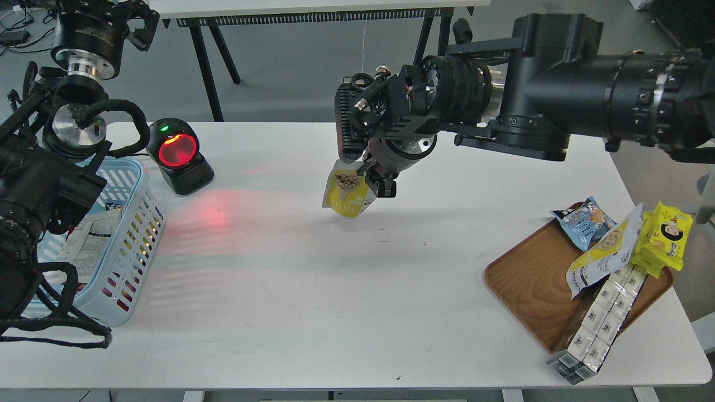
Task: Scan snack and place in basket
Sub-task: 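Lower the yellow bag upright onto the table and release it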
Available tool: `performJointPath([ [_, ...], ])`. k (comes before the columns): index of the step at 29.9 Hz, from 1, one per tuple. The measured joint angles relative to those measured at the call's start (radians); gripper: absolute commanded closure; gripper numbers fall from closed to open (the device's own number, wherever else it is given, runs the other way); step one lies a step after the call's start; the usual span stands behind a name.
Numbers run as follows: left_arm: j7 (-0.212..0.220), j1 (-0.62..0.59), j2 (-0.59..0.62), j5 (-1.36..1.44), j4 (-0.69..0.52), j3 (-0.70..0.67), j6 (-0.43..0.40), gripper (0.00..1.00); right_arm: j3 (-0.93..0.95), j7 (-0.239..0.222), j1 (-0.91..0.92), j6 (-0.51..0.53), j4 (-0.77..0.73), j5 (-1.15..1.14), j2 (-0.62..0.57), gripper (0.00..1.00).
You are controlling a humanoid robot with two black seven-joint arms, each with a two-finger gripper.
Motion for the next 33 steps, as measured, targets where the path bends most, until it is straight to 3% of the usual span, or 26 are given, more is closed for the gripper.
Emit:
performJointPath([
  [22, 0.0, 0.006, 0.002, 0.0, 0.0, -0.001, 0.0, 0.0, -0.005, 0.0, -0.001, 0.01, 0.003, 0.002, 0.0, 0.95],
  [28, 0.0, 0.006, 0.002, -0.001, 0.0, 0.0, 0.0, 0.0, 0.003, 0.0, 0.007, 0.01, 0.018, 0.012, 0.0, 0.68],
  [31, 0.001, 0.003, 0.002, -0.001, -0.001, 0.0, 0.0, 0.0, 0.014, 0.0, 0.03, 0.01, 0.052, 0.05, 0.0, 0.49],
  [33, 0.003, -0.002, 0.002, -0.001, -0.004, 0.0, 0.0, 0.0, 0.03, 0.0, 0.053, 0.01, 0.072, 0.09, -0.004, 0.27],
])
